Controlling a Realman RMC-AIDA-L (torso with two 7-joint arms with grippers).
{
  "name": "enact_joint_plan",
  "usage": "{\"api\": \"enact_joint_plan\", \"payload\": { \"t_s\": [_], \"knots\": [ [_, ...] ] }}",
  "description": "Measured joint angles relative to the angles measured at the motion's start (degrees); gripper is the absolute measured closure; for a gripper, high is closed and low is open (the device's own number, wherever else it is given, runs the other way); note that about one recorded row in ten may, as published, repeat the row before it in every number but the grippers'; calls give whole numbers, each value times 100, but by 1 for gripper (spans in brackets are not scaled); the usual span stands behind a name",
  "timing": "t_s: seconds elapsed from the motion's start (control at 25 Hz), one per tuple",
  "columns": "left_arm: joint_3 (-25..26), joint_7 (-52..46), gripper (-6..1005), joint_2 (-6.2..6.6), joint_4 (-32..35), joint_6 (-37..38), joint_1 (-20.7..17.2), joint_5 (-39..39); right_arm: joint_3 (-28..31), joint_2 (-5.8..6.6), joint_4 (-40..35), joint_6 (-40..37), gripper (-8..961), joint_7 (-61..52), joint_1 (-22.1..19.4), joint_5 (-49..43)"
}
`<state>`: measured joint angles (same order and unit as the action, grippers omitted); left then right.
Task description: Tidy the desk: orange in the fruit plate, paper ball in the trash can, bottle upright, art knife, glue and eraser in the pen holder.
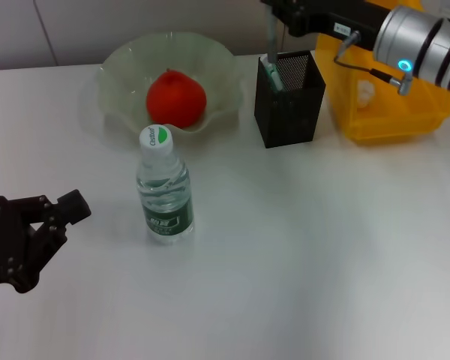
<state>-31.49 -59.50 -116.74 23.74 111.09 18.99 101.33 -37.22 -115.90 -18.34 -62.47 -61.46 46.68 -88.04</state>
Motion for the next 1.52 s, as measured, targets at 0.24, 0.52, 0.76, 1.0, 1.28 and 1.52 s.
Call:
{"api": "enact_joint_plan", "payload": {
  "t_s": [0.24, 0.52, 0.76, 1.0, 1.28, 1.52],
  "knots": [
    [3, -36, 954, 6, -2, 31, -9, 0, -41, -78, -42, 9, 811, -20, -187, 77],
    [3, -51, 954, 12, -2, 53, -57, 0, -64, -130, -69, 96, 811, -1, -230, 76],
    [3, -53, 954, 0, -2, 65, -93, 0, -73, -176, -131, 318, 811, 197, -283, 23],
    [3, -53, 954, -7, -1, 71, -102, 0, -74, -185, -134, 418, 810, 276, -283, 20],
    [3, -38, 953, -23, -1, 71, -105, 1, -74, -187, -107, 590, 810, 276, -282, 14],
    [3, -35, 953, -25, -1, 79, -89, 0, -74, -187, -91, 648, 810, 216, -283, 8]
  ]
}}
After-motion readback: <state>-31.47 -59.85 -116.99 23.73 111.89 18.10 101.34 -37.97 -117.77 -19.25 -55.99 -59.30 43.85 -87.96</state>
